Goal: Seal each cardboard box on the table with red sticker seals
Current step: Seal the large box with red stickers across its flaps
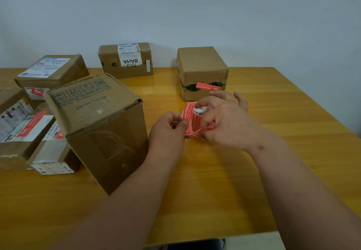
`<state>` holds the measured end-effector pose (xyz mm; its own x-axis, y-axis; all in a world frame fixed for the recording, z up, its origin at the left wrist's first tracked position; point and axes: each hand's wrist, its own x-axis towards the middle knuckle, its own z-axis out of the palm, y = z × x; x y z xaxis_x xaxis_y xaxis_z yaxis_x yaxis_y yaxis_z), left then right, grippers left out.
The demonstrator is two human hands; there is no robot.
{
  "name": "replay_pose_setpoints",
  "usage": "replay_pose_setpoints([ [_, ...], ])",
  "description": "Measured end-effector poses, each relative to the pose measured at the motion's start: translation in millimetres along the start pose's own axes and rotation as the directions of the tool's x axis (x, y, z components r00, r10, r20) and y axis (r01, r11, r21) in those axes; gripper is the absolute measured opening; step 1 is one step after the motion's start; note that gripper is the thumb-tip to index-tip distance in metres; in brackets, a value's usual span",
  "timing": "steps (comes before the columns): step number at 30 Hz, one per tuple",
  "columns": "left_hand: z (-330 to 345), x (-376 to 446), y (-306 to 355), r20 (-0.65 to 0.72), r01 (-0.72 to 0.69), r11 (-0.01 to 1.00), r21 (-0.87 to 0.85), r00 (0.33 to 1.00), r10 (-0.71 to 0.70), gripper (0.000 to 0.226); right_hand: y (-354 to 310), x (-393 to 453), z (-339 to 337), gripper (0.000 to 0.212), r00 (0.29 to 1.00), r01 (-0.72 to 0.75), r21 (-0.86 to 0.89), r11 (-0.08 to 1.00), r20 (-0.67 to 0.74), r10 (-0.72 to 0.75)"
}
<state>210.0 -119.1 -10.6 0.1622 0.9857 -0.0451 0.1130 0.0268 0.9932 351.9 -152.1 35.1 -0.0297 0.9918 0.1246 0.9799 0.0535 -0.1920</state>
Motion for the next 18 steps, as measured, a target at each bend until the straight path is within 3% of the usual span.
replay_pose_setpoints([
  [9, 2.0, -2.7, 4.3, -0.056, 0.022, 1.0, -0.019, 0.998, -0.023, 0.013, 4.8, -0.3, 1.4, 0.022, 1.0, 0.001, 0.036, 0.999, -0.013, -0.001],
  [13, 2.1, -5.3, 8.3, -0.035, 0.033, 0.999, -0.001, 0.999, -0.033, 0.014, 3.7, -1.6, 0.6, 0.008, 0.999, -0.027, 0.021, 0.999, -0.04, 0.028],
  [18, -0.1, -12.3, 10.4, 0.034, 0.033, 0.999, 0.028, 0.999, -0.034, 0.009, -3.7, -1.5, -3.0, 0.034, 0.991, -0.066, 0.025, 0.997, -0.111, 0.069],
])
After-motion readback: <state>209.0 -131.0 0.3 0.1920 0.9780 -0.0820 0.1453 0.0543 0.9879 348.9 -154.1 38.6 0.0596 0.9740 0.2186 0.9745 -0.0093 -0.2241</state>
